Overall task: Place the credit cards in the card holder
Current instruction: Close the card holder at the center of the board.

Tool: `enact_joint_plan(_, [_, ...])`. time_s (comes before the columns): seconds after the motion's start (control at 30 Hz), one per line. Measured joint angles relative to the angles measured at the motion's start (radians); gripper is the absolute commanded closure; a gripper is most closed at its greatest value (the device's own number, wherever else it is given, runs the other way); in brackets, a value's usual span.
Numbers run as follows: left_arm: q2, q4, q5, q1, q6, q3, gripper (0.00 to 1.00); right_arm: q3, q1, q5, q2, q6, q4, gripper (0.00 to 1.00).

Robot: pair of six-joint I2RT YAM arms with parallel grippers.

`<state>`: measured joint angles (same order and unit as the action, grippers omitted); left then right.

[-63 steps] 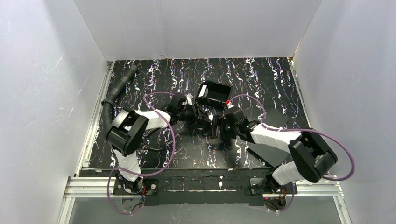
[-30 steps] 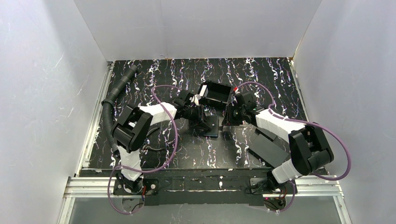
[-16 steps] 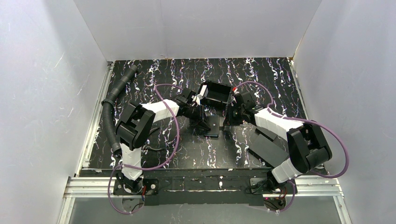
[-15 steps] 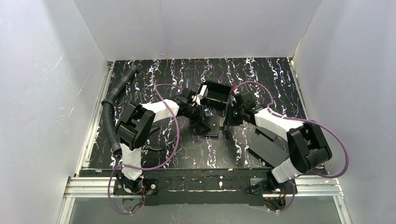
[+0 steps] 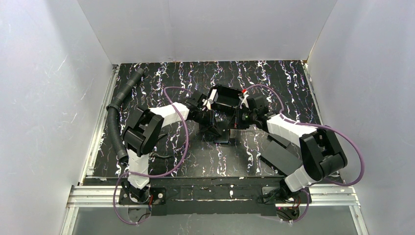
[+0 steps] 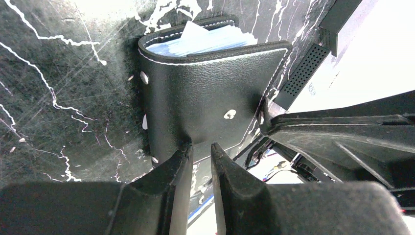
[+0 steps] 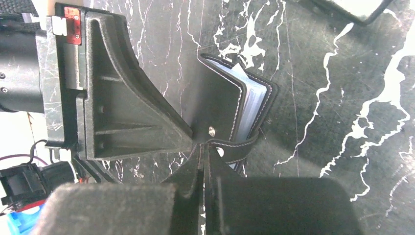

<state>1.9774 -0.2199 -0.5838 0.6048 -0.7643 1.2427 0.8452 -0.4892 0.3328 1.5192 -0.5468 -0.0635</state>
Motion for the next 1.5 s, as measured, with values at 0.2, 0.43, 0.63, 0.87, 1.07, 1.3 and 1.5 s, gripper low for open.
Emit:
enact_joint_plan(0.2, [0.013,-0.019,0.003,0.010,0.003,0.023,0.80,-0.009,-0.002,0.062,0.050,-0.035,0.089,0.99])
enact_joint_plan(0.43, [0.015,-0.024,0.010,0.016,0.010,0.030,0.78,-0.008,-0.005,0.081,0.074,-0.048,0.132,0.99])
enact_joint_plan(0.63, [-0.004,-0.013,0.013,0.023,0.035,0.021,0.57,0.064,-0.005,-0.048,0.011,0.083,-0.137,0.75])
enact_joint_plan(0.87, [-0.038,-0.063,0.023,0.034,0.100,0.033,0.49,0.127,-0.005,-0.100,-0.031,0.191,-0.286,0.62])
enact_joint_plan(1.07, [-0.042,-0.090,0.002,0.032,0.102,0.027,0.55,0.132,-0.005,-0.118,0.013,0.211,-0.354,0.56])
enact_joint_plan(1.3, [-0.031,-0.076,-0.021,0.032,0.090,0.018,0.54,0.135,-0.005,-0.134,0.040,0.213,-0.361,0.65])
enact_joint_plan(1.5, [-0.003,-0.152,0.016,0.036,0.114,0.072,0.53,0.135,-0.005,-0.145,0.053,0.213,-0.351,0.79])
